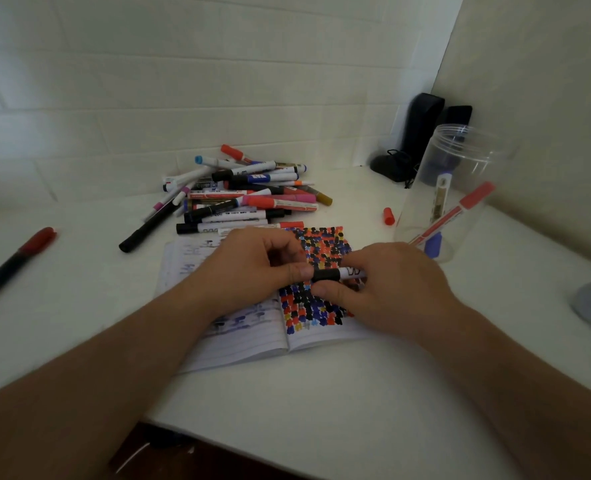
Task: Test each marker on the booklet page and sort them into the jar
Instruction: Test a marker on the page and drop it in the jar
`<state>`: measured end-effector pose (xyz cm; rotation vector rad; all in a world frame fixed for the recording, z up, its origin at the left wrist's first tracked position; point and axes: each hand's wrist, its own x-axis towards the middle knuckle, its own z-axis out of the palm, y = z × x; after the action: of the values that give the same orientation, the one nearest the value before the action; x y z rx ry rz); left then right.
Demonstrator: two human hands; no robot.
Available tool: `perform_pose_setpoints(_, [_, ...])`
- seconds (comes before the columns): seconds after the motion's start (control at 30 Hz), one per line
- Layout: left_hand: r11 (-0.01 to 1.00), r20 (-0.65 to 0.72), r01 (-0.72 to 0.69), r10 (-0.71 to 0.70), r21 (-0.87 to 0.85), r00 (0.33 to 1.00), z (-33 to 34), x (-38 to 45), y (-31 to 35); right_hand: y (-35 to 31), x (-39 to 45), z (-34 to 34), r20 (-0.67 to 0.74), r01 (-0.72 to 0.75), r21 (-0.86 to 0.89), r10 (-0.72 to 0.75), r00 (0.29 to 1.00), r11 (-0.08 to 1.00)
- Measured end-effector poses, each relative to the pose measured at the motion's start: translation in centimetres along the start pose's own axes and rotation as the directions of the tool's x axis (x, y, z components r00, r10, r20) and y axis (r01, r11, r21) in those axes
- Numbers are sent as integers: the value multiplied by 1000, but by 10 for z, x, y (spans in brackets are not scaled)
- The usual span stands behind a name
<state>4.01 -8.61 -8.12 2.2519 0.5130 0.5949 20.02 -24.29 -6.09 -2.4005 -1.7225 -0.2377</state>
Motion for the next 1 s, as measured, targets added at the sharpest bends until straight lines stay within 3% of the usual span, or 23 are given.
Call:
perform_pose_setpoints(0.13, [1000, 6, -19, 19, 22, 1000, 1, -1, 2, -5, -2, 0, -26, -36, -86, 34, 999, 996])
perform_pose_setpoints(0.27, [996, -12, -32, 33, 88, 999, 2, -1, 1, -6, -4, -2, -37, -82, -50, 80, 996, 995])
perform_pose_setpoints(0.5, [916, 6, -204, 215, 346, 977, 5, -1, 2, -3, -4, 8, -175, 38, -89, -53, 983, 995])
perform_pose_setpoints(0.63, [914, 22, -215, 221, 344, 975, 4, -1, 2, -1, -5, 8, -220, 59, -66, -73, 973, 996])
perform_pose_setpoints(0.7, [919, 27, -215, 218, 331, 976, 5, -1, 2, 1, -7, 5, -222, 117, 62, -101, 970, 991])
perform_pose_setpoints(0.77, [925, 25, -206, 209, 318, 978, 5, 0, 2, 0, -10, -7, -207, 210, 422, -132, 969, 882])
perform_pose_setpoints(0.83, [934, 27, -193, 193, 301, 981, 5, 1, 1, 2, -10, -30, -206, 191, 790, -40, 978, 583])
perform_pose_setpoints(0.9, [942, 29, -184, 183, 281, 983, 5, 1, 1, 13, -8, -67, -202, 170, 953, 105, 974, 252])
perform_pose_setpoints(0.93, [943, 29, -182, 181, 278, 983, 5, 0, 1, 23, -7, -88, -223, 200, 968, 161, 961, 149])
perform_pose_setpoints(0.97, [944, 28, -179, 178, 277, 984, 5, 0, 1, 34, -6, -109, -290, 265, 954, 197, 937, 143])
perform_pose_setpoints(1.0, [946, 30, -174, 173, 274, 985, 4, 0, 1, 47, -4, -129, -387, 343, 914, 214, 897, 216])
